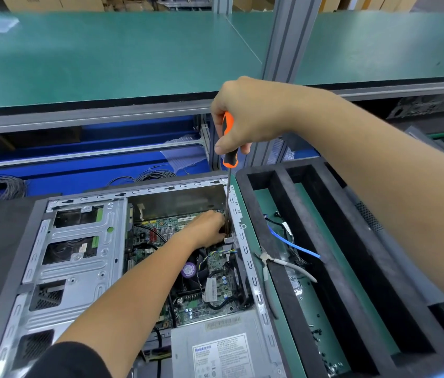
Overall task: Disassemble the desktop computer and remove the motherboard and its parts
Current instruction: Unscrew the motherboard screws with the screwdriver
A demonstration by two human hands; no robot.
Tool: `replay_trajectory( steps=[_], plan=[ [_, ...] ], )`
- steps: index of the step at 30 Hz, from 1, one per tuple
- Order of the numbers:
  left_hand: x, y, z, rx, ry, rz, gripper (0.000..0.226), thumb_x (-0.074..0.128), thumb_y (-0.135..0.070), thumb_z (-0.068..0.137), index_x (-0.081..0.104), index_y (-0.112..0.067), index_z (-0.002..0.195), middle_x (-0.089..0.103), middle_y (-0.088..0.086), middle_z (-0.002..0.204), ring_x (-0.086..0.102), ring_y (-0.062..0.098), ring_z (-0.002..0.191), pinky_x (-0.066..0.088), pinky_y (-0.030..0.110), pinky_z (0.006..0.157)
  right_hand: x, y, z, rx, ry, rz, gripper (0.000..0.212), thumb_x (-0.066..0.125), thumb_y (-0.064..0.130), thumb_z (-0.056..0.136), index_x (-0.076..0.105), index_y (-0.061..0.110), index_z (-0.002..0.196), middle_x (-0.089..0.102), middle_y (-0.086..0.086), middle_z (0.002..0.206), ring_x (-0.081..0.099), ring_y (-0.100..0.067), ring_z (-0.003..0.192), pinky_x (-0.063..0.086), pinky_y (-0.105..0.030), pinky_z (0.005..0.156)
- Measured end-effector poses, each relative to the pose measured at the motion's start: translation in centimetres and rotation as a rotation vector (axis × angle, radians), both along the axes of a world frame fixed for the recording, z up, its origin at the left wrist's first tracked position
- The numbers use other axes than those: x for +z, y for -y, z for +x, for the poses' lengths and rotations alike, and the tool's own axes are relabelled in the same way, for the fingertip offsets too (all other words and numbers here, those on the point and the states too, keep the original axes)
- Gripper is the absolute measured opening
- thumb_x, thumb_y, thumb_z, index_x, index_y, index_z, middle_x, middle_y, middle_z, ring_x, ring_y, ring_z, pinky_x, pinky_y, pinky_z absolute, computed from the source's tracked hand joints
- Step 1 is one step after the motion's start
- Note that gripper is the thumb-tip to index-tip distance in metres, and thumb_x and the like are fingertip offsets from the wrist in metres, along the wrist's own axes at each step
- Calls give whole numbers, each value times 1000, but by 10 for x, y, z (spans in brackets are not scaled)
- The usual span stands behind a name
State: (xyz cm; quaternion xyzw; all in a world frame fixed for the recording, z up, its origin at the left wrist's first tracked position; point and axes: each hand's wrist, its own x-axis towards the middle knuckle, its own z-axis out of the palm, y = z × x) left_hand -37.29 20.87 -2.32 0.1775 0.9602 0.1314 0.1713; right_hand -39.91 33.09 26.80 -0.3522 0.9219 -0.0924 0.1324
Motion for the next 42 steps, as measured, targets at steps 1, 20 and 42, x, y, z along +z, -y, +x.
replay_trajectory(
  steps=[1,20,42],
  plan=[
    [0,0,0,-4,-2,-7,25,64,-25,90,64,-3,103,67,11,100,63,28,87,53,43,78,0,0,0,1,9,-4,22,76,33,81,60,18,77,67,11,53,67,-3,54,40,-18,50],
    [84,30,25,201,-31,480,8,67,-15,88,75,-14,87,72,-3,88,64,13,82,50,29,77,10,38,16,-24,39,256,24,48,21,89,54,8,70,69,-8,57,68,-19,52,50,-28,63],
    [159,-29,40,524,-176,1241,16,61,2,90,62,-8,77,68,0,66,69,16,68,55,22,69,9,9,19,-170,-119,94,48,47,45,95,54,8,65,55,1,34,60,-16,35,40,-24,47]
  ],
)
